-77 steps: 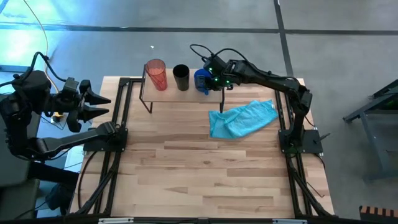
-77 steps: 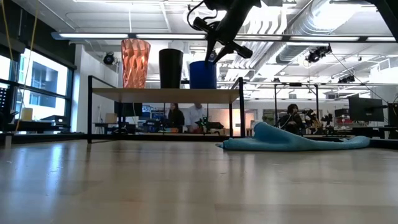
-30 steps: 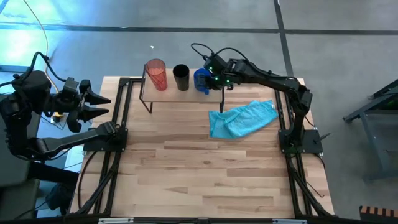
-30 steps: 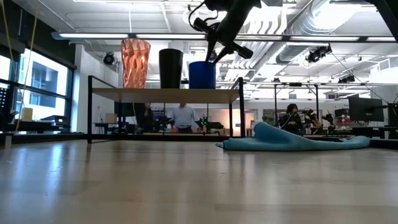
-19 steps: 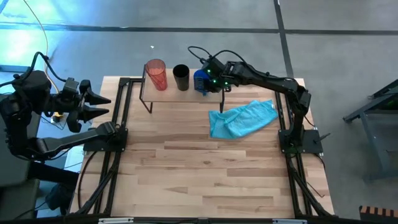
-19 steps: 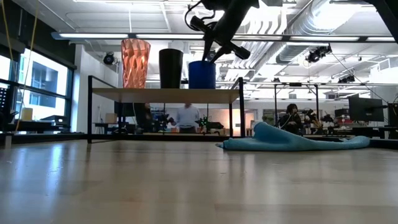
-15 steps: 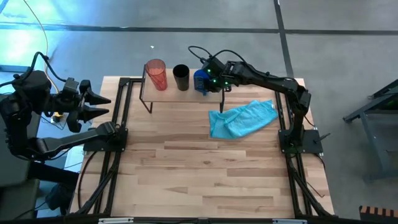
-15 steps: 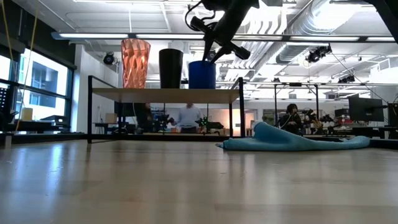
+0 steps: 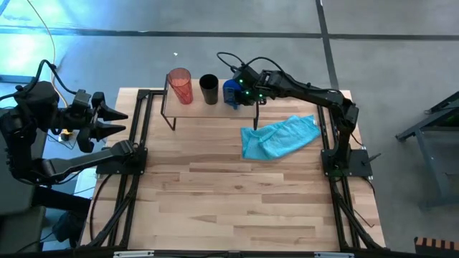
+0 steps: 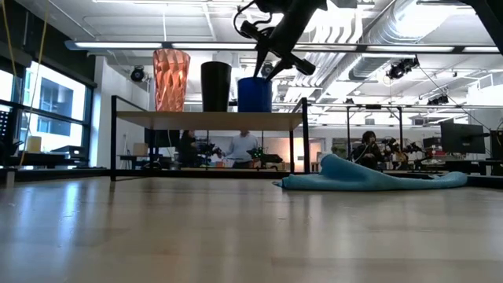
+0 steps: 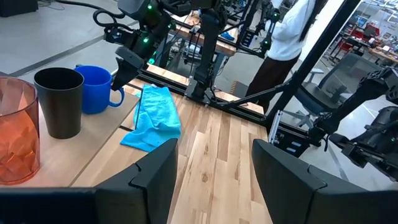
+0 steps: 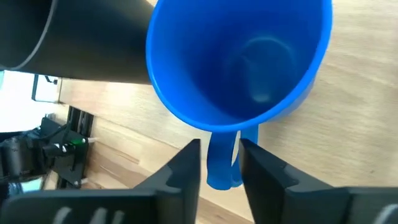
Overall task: Stack small to large cups/mugs on shelf
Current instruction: Put the blue mug on the shelf
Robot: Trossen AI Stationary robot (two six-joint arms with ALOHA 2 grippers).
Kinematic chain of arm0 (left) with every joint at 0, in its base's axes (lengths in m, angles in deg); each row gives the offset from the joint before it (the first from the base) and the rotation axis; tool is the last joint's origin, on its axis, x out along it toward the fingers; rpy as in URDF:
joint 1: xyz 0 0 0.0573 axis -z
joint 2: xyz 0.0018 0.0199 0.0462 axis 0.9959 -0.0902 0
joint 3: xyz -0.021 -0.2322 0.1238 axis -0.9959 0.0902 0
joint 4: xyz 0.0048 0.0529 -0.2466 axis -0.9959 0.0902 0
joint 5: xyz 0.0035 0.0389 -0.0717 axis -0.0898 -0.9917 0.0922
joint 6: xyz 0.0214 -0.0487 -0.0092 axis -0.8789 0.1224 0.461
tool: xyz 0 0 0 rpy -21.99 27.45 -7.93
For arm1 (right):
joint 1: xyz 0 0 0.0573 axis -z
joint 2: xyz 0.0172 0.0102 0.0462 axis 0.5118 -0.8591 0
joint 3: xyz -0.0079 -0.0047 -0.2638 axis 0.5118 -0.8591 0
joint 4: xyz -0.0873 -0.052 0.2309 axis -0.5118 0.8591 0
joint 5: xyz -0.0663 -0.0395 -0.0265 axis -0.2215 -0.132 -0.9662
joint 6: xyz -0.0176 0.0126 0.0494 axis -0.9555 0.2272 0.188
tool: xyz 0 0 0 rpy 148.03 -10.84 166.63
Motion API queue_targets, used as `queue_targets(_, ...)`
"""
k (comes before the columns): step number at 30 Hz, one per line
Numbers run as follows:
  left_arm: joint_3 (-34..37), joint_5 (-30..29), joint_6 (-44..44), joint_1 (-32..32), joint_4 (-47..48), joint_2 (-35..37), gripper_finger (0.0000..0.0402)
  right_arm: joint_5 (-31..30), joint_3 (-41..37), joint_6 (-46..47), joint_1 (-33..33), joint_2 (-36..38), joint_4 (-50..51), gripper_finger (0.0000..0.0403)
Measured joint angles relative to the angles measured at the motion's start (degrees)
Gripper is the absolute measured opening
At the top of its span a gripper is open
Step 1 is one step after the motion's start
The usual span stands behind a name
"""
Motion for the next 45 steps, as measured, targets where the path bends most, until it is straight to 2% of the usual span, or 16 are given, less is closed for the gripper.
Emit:
queue_targets(6, 0.0, 0.1, 0.0, 0.0, 0.0, 0.0, 0.0193, -0.8, 0.0, 1.1, 0.0, 0.0, 0.3, 0.0159)
queue_targets(11, 0.0, 1.0, 0.0, 0.0, 0.1, 0.0, 0.0193, -1.6, 0.0, 1.7, 0.0, 0.0, 0.6, 0.0187)
queue_targets(45, 0.0, 0.9, 0.0, 0.0, 0.1, 0.0, 0.0193, -1.7, 0.0, 2.2, 0.4, -1.2, 0.9, 0.019)
